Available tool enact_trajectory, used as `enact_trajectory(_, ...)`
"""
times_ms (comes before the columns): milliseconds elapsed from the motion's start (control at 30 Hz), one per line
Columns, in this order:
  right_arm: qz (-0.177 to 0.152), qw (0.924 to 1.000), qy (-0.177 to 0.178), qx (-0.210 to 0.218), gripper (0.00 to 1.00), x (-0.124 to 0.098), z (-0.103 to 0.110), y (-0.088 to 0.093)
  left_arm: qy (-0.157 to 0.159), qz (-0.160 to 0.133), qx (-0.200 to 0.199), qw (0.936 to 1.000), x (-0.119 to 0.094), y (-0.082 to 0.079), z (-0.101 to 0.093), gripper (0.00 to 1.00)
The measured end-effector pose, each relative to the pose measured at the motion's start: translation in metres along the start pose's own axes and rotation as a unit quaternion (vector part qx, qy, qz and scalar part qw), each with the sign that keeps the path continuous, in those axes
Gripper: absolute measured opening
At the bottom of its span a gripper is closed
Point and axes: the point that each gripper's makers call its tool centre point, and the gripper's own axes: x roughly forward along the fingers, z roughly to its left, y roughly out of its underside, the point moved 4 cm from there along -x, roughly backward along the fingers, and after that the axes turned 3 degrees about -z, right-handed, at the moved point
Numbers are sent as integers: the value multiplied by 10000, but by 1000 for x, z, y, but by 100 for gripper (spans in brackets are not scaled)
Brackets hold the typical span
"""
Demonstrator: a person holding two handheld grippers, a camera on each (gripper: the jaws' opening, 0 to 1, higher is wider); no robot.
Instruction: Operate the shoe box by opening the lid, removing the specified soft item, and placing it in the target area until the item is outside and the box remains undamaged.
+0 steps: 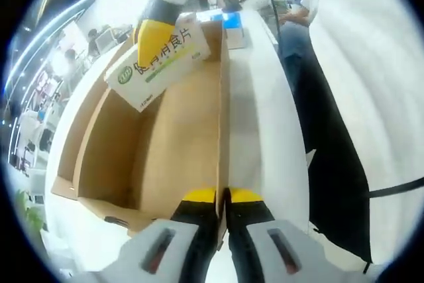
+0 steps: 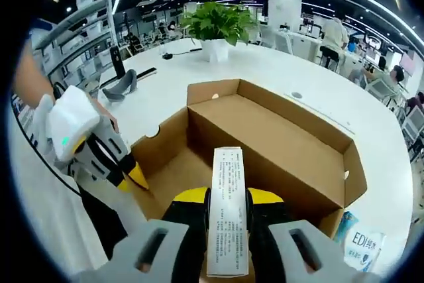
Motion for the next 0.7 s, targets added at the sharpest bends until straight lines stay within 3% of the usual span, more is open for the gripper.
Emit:
enact_trajectory(133, -130, 9998, -124, 23, 19, -8, 3, -2, 6, 3, -8, 10000, 0, 0, 0, 3)
enact_trajectory(400, -327, 9994, 75, -2, 19, -21, -3, -7, 19, 7, -9, 10000, -1, -1, 0, 3)
enact_trajectory(700, -297, 9993, 226, 66, 19, -32, -11, -1, 15, 7, -10, 10000, 0, 0, 0, 3)
